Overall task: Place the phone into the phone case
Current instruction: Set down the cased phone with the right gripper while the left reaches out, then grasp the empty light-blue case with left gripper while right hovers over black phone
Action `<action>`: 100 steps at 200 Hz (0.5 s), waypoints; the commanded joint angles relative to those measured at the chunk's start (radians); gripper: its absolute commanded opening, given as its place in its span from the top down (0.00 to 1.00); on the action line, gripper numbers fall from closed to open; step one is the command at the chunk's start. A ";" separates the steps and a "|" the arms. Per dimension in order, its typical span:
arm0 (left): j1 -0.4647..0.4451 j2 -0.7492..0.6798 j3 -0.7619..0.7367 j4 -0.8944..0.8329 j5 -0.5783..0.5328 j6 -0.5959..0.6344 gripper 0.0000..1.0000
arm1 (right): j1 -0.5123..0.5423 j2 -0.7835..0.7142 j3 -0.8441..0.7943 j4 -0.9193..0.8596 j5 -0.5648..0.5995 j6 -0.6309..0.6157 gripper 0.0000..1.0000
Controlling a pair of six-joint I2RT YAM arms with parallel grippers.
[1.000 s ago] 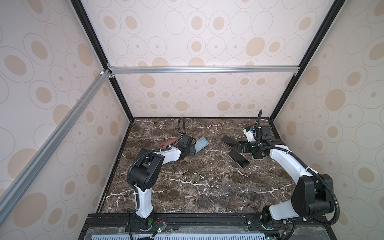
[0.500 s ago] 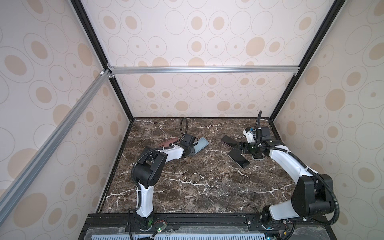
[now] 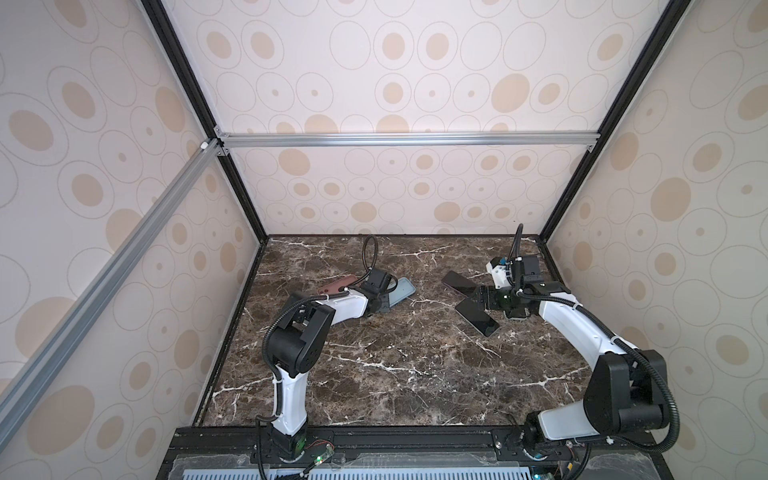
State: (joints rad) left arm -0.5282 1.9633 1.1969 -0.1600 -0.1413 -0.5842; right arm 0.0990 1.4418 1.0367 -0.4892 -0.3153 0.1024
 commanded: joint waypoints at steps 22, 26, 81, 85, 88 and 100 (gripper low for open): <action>-0.003 -0.024 -0.014 -0.084 -0.016 0.046 0.86 | 0.004 -0.019 -0.026 -0.029 0.005 0.005 0.20; -0.002 -0.024 -0.014 -0.084 -0.014 0.049 0.87 | 0.003 -0.020 -0.029 -0.029 0.008 0.003 0.20; -0.001 -0.023 -0.006 -0.116 0.000 0.087 0.81 | 0.003 -0.031 -0.050 -0.046 0.019 -0.002 0.20; -0.001 -0.021 -0.006 -0.116 0.002 0.088 0.81 | 0.003 -0.032 -0.050 -0.047 0.019 -0.001 0.20; -0.001 -0.020 -0.004 -0.118 0.002 0.089 0.80 | 0.003 -0.032 -0.052 -0.046 0.021 -0.002 0.20; -0.001 -0.015 -0.002 -0.121 0.009 0.093 0.81 | 0.003 -0.035 -0.054 -0.048 0.025 -0.001 0.20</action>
State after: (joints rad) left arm -0.5282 1.9575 1.1934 -0.1932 -0.1398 -0.5247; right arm 0.0994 1.4384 0.9981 -0.5121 -0.3069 0.1062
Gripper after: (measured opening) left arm 0.194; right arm 0.802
